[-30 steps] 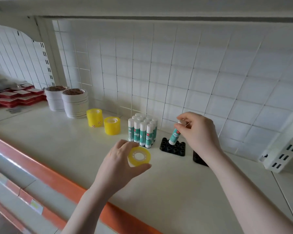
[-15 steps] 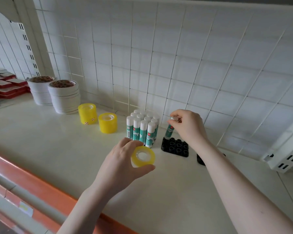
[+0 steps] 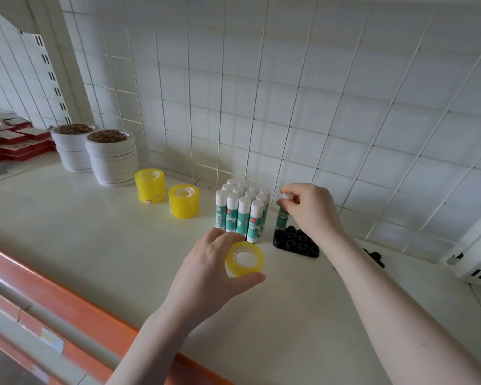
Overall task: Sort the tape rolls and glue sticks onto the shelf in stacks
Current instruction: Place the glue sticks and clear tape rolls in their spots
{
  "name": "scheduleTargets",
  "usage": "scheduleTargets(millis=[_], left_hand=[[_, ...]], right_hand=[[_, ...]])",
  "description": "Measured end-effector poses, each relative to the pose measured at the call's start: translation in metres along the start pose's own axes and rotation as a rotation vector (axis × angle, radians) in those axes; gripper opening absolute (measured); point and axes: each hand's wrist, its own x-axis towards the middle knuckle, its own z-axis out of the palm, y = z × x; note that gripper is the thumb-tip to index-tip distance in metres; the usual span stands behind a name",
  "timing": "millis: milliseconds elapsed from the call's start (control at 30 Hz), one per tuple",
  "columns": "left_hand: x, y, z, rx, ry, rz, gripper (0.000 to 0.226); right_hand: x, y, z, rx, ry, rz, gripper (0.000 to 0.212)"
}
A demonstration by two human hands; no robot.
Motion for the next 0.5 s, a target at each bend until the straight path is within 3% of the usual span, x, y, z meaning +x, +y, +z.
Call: scheduleTargets(millis=[167, 333, 500], left_hand=[[-0.002, -0.001, -0.002, 0.005, 0.023, 0.006, 0.065], [-0.003, -0.010, -0.013, 0.035, 0.075, 0.004, 0.077], [-0.002, -0.022, -0.031, 0.063, 0.159, -0.001, 0.078]], right_hand=[[-0.008, 0.001, 0.001, -0.051, 0.020, -0.069, 0.023], [-0.016, 0.002, -0.006, -0.084, 0.093, -0.143, 0.035], [-0.030, -0.012, -0.023, -0.094, 0.227, -0.241, 0.019]])
